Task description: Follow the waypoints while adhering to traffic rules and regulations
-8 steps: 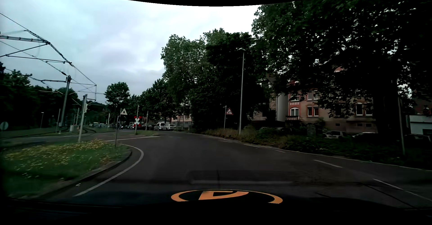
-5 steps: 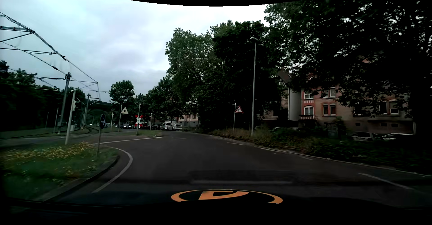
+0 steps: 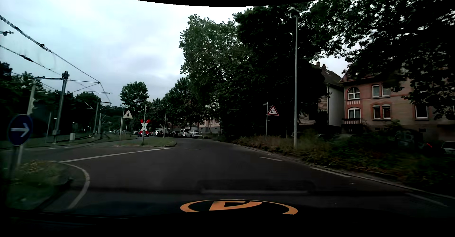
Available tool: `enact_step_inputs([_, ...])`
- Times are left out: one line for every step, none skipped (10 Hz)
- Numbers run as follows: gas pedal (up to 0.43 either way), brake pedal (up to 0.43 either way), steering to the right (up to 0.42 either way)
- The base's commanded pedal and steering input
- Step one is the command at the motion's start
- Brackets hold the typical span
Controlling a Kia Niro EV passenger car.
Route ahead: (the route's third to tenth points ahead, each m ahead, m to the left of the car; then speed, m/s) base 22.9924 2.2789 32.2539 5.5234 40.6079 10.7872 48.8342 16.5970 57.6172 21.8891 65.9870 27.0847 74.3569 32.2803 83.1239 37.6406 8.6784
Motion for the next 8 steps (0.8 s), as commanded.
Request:
enact_step_inputs([0.311, 0.0, -0.064])
enact_step_inputs([0.287, 0.0, -0.063])
enact_step_inputs([0.28, 0.0, -0.064])
enact_step_inputs([0.268, 0.0, -0.064])
enact_step_inputs([0.26, 0.0, -0.062])
enact_step_inputs([0.26, 0.0, -0.061])
enact_step_inputs([0.26, 0.0, -0.061])
enact_step_inputs([0.248, 0.0, -0.06])
